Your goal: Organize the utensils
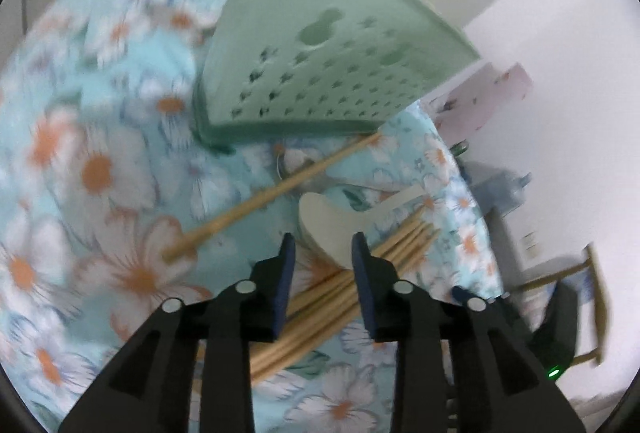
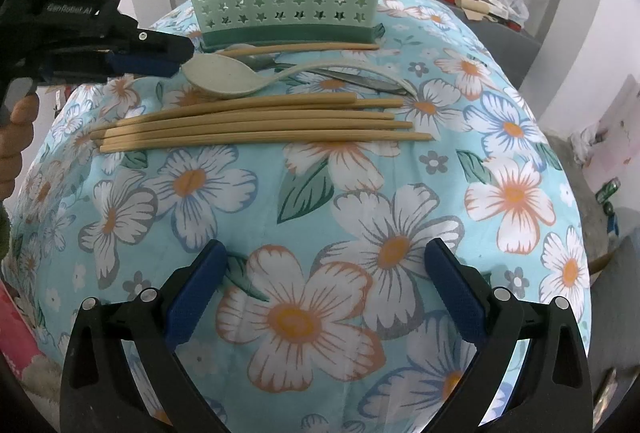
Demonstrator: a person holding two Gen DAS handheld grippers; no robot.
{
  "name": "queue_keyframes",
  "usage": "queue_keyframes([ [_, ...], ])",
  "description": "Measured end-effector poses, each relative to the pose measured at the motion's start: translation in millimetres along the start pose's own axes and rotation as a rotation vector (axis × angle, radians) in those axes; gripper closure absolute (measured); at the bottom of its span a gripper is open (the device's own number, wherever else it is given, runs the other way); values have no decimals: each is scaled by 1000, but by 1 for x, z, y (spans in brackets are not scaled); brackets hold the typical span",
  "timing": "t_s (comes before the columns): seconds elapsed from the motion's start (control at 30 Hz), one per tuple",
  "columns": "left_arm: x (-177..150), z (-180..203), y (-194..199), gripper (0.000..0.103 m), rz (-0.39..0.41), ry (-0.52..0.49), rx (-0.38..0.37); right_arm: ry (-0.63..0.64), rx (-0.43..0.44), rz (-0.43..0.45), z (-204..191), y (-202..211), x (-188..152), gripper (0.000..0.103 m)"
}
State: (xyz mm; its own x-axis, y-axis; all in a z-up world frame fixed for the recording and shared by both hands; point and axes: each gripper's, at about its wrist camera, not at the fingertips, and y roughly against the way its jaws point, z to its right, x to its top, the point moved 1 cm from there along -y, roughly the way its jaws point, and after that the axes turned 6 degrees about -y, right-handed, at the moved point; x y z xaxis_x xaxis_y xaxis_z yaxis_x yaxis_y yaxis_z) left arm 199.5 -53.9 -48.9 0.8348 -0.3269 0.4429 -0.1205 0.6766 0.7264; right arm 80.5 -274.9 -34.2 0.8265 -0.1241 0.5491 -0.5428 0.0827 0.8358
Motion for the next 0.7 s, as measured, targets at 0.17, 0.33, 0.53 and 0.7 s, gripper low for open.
queue_keyframes([
  [0.17,0,-18,-15,72,-49,169,-109,0,0,0,0,0,0,8],
  [0.33,2,-26,-24,74,-40,237,-102,0,-1,0,0,0,0,8],
  [0.53,3,-26,-27,96,-9,255,-41,-2,-1,4,0,0,0,8],
  [0.7,-1,-17,-12,99,53,176,40,-4,-1,6,0,0,0,8],
])
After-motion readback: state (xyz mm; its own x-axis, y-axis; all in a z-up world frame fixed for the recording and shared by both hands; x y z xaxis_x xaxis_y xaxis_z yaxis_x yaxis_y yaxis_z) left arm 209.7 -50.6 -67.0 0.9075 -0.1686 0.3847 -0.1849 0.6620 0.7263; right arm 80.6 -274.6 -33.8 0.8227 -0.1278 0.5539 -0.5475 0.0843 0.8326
